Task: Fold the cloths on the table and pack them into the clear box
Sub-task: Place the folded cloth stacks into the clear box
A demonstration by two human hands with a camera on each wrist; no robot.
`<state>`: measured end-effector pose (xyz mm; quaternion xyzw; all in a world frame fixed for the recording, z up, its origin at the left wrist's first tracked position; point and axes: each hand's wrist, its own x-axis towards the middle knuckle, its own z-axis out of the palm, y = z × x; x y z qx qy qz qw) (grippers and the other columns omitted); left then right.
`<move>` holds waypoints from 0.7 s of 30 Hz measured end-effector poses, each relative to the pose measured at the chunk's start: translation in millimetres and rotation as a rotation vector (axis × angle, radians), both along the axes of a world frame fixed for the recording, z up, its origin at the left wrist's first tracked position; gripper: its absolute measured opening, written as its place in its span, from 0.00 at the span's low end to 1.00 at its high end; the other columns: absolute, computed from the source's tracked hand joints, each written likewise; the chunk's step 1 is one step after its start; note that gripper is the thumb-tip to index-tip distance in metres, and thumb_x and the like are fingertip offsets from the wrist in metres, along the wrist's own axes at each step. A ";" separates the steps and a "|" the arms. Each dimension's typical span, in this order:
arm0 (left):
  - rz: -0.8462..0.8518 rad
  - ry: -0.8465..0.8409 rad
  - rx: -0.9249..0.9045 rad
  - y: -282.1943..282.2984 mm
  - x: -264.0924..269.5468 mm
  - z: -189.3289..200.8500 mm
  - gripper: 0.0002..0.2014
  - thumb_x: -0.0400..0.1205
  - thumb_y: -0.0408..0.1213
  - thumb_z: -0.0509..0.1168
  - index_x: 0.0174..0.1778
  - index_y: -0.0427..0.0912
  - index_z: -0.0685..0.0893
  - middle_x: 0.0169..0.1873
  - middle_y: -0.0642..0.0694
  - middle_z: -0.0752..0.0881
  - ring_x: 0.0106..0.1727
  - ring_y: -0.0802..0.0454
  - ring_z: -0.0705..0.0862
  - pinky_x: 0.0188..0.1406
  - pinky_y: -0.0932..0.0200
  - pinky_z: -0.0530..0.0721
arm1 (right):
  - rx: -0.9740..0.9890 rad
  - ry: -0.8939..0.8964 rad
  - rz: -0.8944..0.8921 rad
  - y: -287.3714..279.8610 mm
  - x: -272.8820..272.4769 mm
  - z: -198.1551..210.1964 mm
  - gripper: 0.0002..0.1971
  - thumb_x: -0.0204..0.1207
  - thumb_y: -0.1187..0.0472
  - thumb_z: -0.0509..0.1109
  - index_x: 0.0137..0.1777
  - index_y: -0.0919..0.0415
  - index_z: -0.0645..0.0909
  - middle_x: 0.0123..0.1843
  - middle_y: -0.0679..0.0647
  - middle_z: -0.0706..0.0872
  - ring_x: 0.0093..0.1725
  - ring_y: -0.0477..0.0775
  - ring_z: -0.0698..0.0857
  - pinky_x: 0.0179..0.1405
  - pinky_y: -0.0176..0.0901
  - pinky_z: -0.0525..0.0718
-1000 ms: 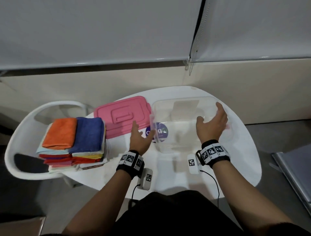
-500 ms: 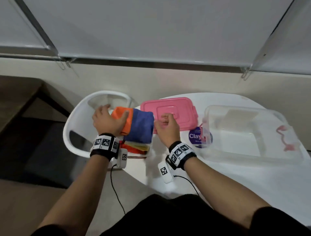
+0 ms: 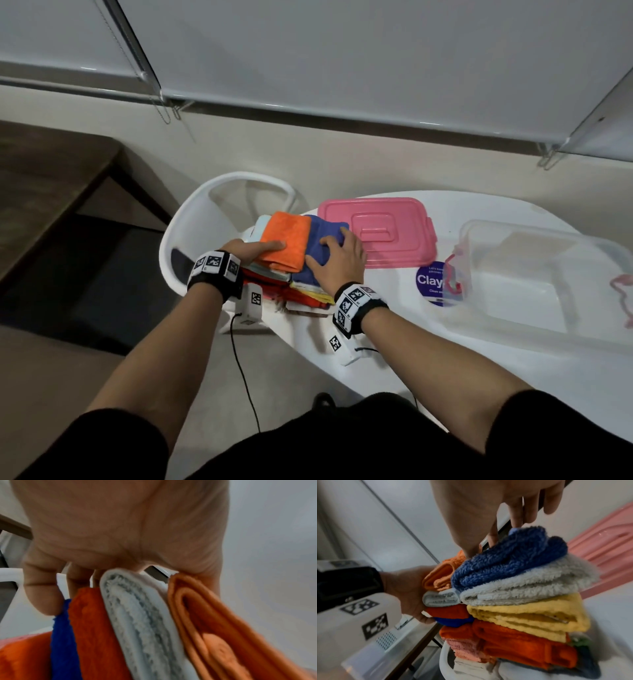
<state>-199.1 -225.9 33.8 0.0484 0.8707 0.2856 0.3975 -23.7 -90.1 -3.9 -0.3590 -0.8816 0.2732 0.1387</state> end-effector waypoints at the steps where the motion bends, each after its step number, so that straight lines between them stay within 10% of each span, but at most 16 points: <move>1: 0.007 -0.033 0.016 -0.2 -2.4 -1.7 0.50 0.45 0.72 0.81 0.58 0.44 0.84 0.49 0.43 0.91 0.45 0.43 0.91 0.47 0.51 0.88 | 0.021 0.023 0.031 -0.4 -0.1 1.9 0.20 0.72 0.44 0.75 0.62 0.49 0.83 0.78 0.56 0.68 0.78 0.61 0.64 0.77 0.57 0.63; 5: 0.055 -0.251 0.097 -3.3 -6.0 -14.7 0.48 0.47 0.60 0.87 0.63 0.45 0.84 0.49 0.39 0.92 0.49 0.36 0.91 0.58 0.35 0.85 | -0.075 0.085 0.223 0.5 -3.6 5.2 0.15 0.77 0.51 0.73 0.63 0.52 0.86 0.65 0.54 0.83 0.65 0.59 0.77 0.70 0.58 0.73; 11: 0.073 -0.085 0.211 1.9 -2.7 -4.1 0.39 0.55 0.58 0.84 0.58 0.42 0.85 0.45 0.42 0.92 0.44 0.42 0.91 0.46 0.53 0.87 | -0.140 0.044 0.302 11.1 -6.4 13.1 0.16 0.80 0.55 0.72 0.67 0.57 0.85 0.67 0.56 0.84 0.69 0.56 0.77 0.72 0.43 0.66; 16: 0.189 -0.236 0.405 -12.7 -13.2 -4.2 0.43 0.57 0.59 0.84 0.63 0.37 0.85 0.52 0.35 0.90 0.51 0.37 0.90 0.62 0.39 0.84 | -0.153 0.009 0.313 12.1 -9.4 9.0 0.17 0.81 0.56 0.71 0.69 0.57 0.84 0.70 0.56 0.82 0.72 0.55 0.75 0.74 0.43 0.64; 21: 0.250 -0.349 0.745 -17.1 -5.5 26.7 0.34 0.66 0.52 0.80 0.63 0.35 0.82 0.47 0.37 0.92 0.43 0.43 0.91 0.51 0.50 0.90 | -0.335 0.116 0.260 11.0 -17.7 5.2 0.17 0.80 0.60 0.70 0.68 0.56 0.84 0.67 0.51 0.86 0.67 0.50 0.82 0.71 0.38 0.74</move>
